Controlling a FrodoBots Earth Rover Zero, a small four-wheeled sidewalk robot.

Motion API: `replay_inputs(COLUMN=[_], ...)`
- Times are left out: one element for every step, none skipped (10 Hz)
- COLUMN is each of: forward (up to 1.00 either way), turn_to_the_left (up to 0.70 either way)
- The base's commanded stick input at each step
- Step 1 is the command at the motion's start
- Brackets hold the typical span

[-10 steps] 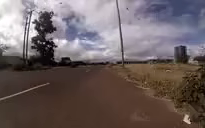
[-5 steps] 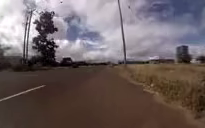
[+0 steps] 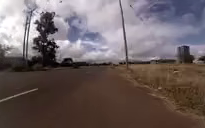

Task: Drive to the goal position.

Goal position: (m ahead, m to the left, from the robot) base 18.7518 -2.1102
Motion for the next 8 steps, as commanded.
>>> replay_inputs(forward=[0.7, 0.7, 0.7, 0.7, 0.7, 0.7, 0.7, 0.7], turn_to_the_left=[0.0, 0.0, 0.0, 0.0, 0.0, 0.0, 0.0, 0.0])
